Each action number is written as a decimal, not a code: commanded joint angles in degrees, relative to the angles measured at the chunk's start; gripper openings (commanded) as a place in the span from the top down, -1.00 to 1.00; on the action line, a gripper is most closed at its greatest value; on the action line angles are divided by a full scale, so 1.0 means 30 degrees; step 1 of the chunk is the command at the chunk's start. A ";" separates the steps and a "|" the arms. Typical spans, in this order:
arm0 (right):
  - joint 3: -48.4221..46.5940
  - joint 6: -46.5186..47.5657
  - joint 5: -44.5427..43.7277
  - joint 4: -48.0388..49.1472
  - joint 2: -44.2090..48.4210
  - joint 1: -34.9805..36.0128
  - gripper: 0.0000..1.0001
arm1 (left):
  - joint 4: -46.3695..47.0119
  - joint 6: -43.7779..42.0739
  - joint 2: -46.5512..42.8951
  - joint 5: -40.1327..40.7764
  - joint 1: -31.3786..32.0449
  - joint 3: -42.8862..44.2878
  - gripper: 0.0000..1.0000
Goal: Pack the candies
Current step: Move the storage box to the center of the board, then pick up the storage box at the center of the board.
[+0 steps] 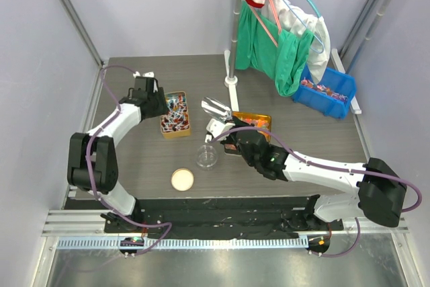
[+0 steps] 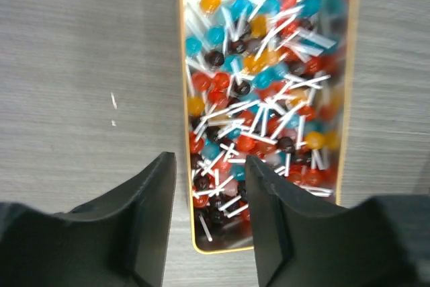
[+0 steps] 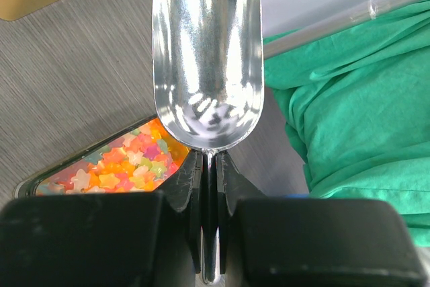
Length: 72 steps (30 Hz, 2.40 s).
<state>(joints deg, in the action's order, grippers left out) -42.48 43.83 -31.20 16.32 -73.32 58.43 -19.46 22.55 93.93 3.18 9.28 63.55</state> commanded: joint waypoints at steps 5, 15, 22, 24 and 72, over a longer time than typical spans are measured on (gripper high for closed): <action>0.0039 0.0184 -0.0176 0.1505 -0.0023 0.0121 0.98 | 0.1565 -0.2264 0.0181 -0.0388 -0.0368 0.2192 -0.09; 0.0155 0.0622 -0.0380 0.1651 -0.0638 0.0121 0.98 | -0.5134 -1.7848 0.6242 -0.5396 -0.0427 1.2671 -1.00; 0.0302 0.0916 -0.0527 0.2031 -0.1194 0.0121 0.98 | -1.2377 -2.3712 0.9938 -0.6481 -0.0427 1.9390 -1.00; 0.0302 0.0974 -0.0527 0.2032 -0.1254 0.0121 0.98 | -1.2904 -2.4938 1.0348 -0.6334 -0.0427 1.9482 -1.00; 0.0332 0.0799 -0.0352 0.1944 -0.1284 0.0180 0.98 | -0.7810 -2.1346 0.9596 -0.1178 -0.0427 1.1847 1.00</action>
<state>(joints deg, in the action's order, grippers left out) -41.23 46.65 -31.92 18.81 -78.89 58.46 -45.56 -47.59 128.46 -4.08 8.10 106.17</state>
